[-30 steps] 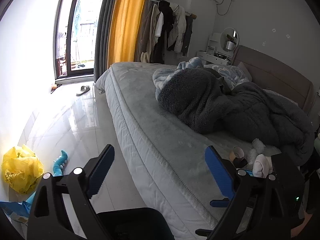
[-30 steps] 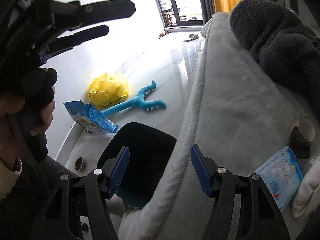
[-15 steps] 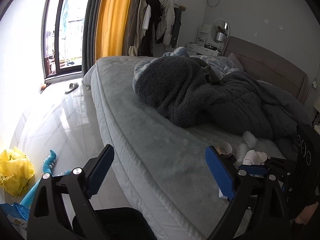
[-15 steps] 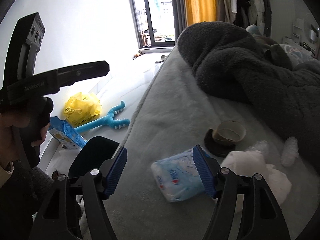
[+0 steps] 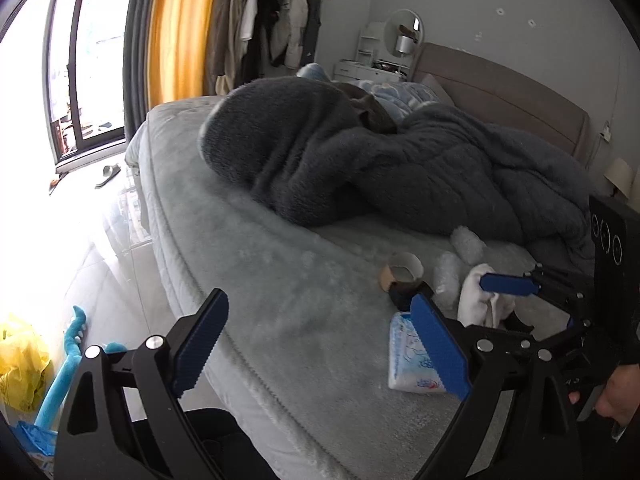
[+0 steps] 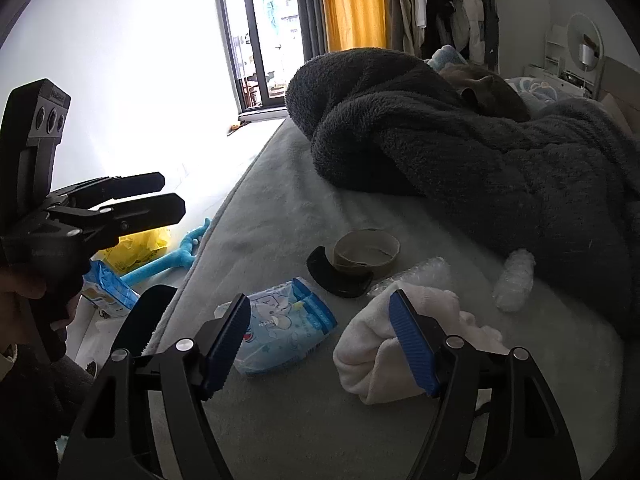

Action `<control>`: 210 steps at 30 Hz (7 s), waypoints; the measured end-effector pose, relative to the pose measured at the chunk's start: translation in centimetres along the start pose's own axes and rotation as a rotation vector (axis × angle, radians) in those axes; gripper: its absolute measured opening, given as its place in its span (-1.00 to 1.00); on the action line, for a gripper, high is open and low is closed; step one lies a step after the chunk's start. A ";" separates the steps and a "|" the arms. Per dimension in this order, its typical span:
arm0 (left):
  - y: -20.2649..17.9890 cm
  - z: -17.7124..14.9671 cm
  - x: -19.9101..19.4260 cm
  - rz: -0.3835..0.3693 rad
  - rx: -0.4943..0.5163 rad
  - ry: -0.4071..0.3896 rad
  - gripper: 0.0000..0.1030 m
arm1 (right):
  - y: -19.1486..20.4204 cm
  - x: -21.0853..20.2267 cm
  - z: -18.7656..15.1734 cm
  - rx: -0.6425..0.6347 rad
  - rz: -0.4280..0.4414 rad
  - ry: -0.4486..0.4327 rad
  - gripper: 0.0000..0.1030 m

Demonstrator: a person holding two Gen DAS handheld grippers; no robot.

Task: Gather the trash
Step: 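Grasp the wet-wipe pack with the left tool while the right tool grasps the white sock, then carry the wet-wipe pack over the bin and open the left tool, then lower the white sock into the bin and open the right tool, then move both tools back toward the tape roll and items on the bed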

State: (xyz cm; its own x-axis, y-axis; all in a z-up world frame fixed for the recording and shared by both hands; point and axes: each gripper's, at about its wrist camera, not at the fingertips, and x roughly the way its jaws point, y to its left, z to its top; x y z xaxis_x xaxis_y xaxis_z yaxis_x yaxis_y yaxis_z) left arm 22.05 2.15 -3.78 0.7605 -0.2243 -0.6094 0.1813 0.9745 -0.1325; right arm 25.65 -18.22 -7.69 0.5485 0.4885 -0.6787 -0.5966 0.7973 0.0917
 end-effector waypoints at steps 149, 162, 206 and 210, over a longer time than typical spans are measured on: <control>21.5 -9.6 -12.0 0.191 -0.203 0.043 0.58 | 26.9 22.6 -2.5 -0.148 0.312 0.531 -0.15; 19.8 -6.9 -13.5 0.222 -0.177 -0.034 0.60 | 27.1 23.2 -3.3 -0.180 0.278 0.620 -0.06; 8.9 0.2 -7.9 0.129 -0.114 -0.125 0.87 | 13.5 7.7 1.7 -0.118 0.252 0.229 0.44; 7.3 0.9 -6.9 0.090 -0.110 -0.126 0.87 | 11.4 6.6 1.5 -0.104 0.215 0.204 0.44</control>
State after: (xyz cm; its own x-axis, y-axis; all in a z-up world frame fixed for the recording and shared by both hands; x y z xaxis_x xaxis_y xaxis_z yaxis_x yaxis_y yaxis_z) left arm 18.72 10.76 0.19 0.8438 -0.1293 -0.5208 0.0455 0.9843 -0.1706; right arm 23.34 -5.42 -10.03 0.2810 0.5524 -0.7848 -0.7485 0.6380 0.1811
